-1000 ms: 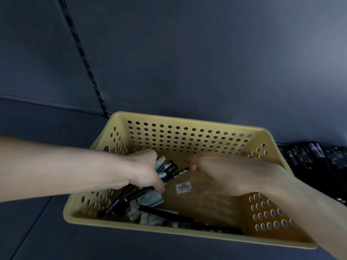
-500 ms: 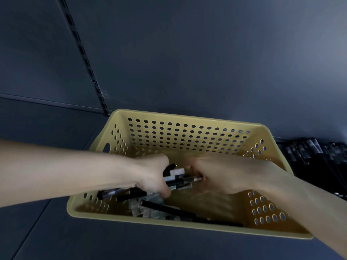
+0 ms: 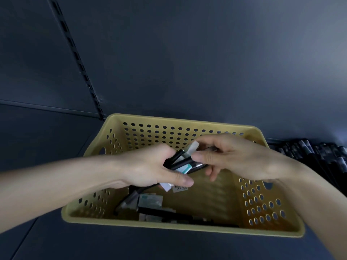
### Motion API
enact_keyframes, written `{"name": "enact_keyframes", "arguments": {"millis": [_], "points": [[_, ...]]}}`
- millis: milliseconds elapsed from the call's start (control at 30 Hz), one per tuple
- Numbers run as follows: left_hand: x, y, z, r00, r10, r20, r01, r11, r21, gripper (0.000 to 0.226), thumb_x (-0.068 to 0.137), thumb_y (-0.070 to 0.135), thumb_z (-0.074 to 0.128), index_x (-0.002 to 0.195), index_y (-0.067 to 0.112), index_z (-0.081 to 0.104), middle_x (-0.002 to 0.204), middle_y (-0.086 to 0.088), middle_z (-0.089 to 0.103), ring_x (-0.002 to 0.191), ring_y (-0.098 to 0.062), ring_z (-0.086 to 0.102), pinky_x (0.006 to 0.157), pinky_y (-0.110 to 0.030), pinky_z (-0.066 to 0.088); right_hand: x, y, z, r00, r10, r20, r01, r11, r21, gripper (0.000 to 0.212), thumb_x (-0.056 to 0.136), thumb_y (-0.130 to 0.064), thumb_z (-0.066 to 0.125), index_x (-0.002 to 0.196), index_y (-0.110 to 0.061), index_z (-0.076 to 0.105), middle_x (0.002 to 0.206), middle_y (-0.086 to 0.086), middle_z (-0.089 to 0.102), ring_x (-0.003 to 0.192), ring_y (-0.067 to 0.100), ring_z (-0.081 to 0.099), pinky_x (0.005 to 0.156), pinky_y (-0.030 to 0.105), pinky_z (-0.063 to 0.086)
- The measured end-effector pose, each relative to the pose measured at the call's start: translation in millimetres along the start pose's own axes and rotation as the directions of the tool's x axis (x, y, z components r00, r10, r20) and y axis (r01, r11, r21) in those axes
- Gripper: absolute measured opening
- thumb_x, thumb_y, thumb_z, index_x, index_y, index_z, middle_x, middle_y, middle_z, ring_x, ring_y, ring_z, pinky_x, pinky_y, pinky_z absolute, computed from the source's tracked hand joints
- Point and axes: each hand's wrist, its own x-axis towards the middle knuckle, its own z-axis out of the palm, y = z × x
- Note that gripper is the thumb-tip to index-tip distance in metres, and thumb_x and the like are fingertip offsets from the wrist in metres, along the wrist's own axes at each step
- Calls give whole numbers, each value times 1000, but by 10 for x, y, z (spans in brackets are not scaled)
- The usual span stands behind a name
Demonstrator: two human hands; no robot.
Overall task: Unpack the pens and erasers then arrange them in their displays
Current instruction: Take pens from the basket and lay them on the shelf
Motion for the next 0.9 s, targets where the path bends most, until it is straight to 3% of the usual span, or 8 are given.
{"name": "enact_keyframes", "arguments": {"millis": [133,233,333,500,633,767,833,900], "points": [[-15,7,29,996,83,28,-85,991,99,24,81,39,66,76,20,52,64,10,37,59,-3,40,55,-14,34,-5,24,-11,996,31,-80,-28,999,39,26,82,-28,63,104,-15,69,90,9,70,71,12,65,68,21,55],[-44,49,13,996,69,50,-74,991,116,36,76,52,57,86,18,54,63,18,40,60,0,44,58,-15,41,-9,26,-33,991,57,-122,-43,992,118,25,75,-21,71,98,-11,71,87,8,72,72,13,68,66,18,54],[-61,66,-17,999,12,50,-21,981,192,51,77,56,52,99,10,53,71,12,47,69,-5,48,67,-27,47,-22,19,-49,986,92,-138,-65,980,189,34,66,-19,75,97,-6,68,87,7,73,71,13,69,64,15,51],[-69,23,14,998,36,-60,-11,932,362,20,93,38,51,97,18,52,74,13,42,72,-6,42,71,-20,36,-14,18,-37,986,136,-95,-123,984,127,34,70,-8,77,101,-10,62,97,6,70,78,19,70,70,20,54],[-89,56,-6,997,55,-53,-29,912,409,14,91,36,56,87,23,51,67,15,41,58,4,41,58,-11,35,-6,1,-18,991,131,-35,-130,991,28,34,73,-11,76,102,-16,59,92,1,70,78,12,69,72,19,52],[-90,93,-24,994,98,-55,-68,915,397,23,83,39,65,75,35,43,61,18,40,50,15,45,55,-7,37,-26,-11,-27,996,84,-38,-82,995,49,40,72,-30,71,107,-15,58,94,12,67,77,11,65,73,26,57],[-90,96,-56,995,94,-27,-77,917,390,23,82,48,61,79,28,49,60,15,41,48,5,44,50,-10,34,-49,-9,-35,997,71,-11,-69,992,103,49,67,-36,69,109,-14,58,98,11,66,80,15,67,75,31,58],[-94,105,-105,996,75,41,-84,936,342,44,78,56,53,90,13,54,60,7,43,51,-7,41,48,-19,33,-65,-15,-37,999,49,8,-49,970,240,50,66,-35,69,108,-11,58,97,4,67,77,18,68,72,29,57]]}}
